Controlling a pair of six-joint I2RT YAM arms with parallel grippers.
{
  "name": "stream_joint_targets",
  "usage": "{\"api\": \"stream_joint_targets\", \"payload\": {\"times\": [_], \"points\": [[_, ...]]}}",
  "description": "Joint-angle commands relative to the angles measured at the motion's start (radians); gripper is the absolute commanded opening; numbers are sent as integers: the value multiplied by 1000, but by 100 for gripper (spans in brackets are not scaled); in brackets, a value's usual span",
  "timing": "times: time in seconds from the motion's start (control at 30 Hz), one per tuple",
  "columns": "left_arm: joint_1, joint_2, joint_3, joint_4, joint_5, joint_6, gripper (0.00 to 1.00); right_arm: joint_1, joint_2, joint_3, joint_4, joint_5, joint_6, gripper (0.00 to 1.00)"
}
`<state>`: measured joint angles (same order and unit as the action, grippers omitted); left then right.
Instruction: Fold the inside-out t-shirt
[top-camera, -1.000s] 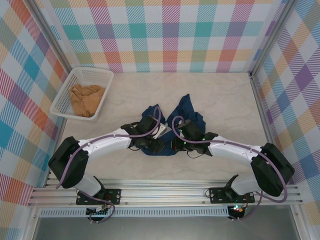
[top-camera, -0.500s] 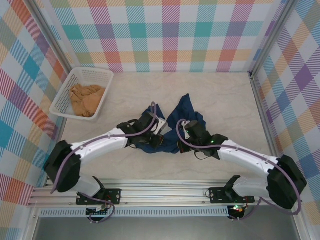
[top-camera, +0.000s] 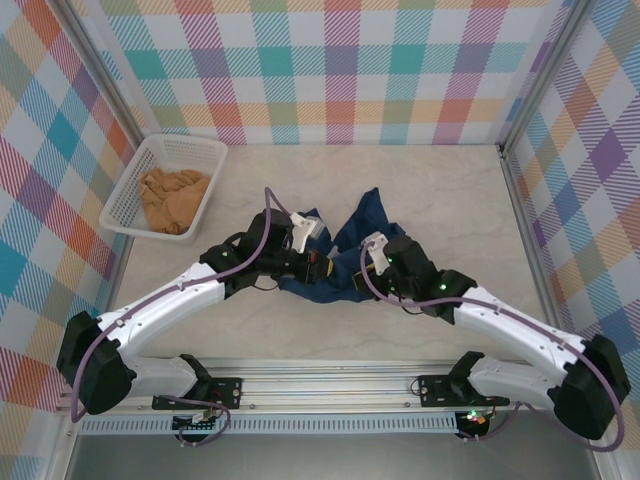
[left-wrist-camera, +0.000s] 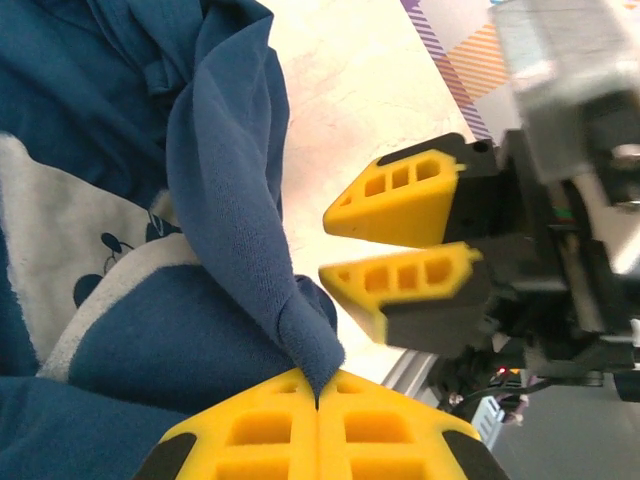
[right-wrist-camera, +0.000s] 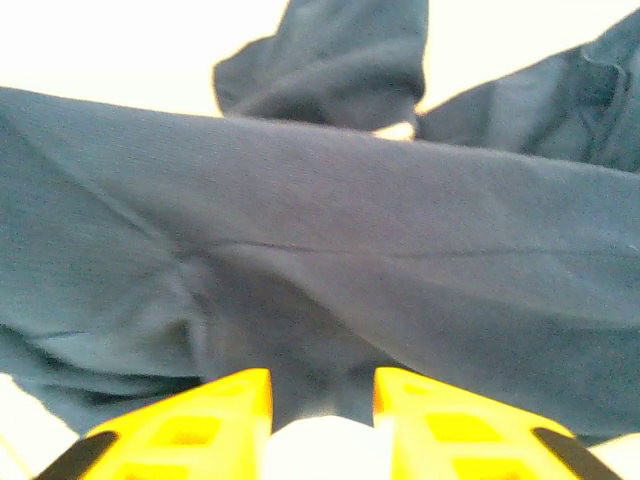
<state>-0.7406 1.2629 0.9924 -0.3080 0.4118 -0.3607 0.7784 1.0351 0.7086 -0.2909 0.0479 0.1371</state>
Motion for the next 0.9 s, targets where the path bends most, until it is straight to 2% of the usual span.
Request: {"api": "stream_joint_targets", "payload": {"times": [0.0, 0.17, 0.23, 0.4, 0.43, 0.53, 0.63, 0.7, 0.77, 0.83, 0.87], "points": [[9, -12, 31, 12, 36, -42, 0, 6, -83, -52, 114, -149, -56, 44], [9, -11, 31, 22, 48, -63, 0, 40, -53, -52, 195, -155, -45, 52], [10, -10, 31, 21, 53, -71, 0, 55, -17, -45, 231, -147, -46, 61], [9, -16, 23, 57, 76, -78, 0, 64, 90, -31, 328, -105, -34, 63], [10, -18, 21, 58, 72, -80, 0, 64, 113, -22, 344, -93, -27, 57], [10, -24, 18, 39, 21, -74, 0, 63, 123, -17, 369, -100, 3, 21], [9, -37, 13, 21, -77, -67, 0, 50, 94, -32, 382, -189, 36, 1], [10, -49, 14, -22, -196, -59, 3, 27, 74, -45, 395, -263, 81, 0], [10, -69, 4, -62, -332, -50, 24, -2, 55, -63, 425, -339, 149, 0], [9, -100, -28, -66, -366, -33, 40, -31, 47, -75, 447, -382, 215, 0], [8, -119, -44, -59, -356, -30, 45, -45, 46, -80, 458, -399, 246, 0]]}}
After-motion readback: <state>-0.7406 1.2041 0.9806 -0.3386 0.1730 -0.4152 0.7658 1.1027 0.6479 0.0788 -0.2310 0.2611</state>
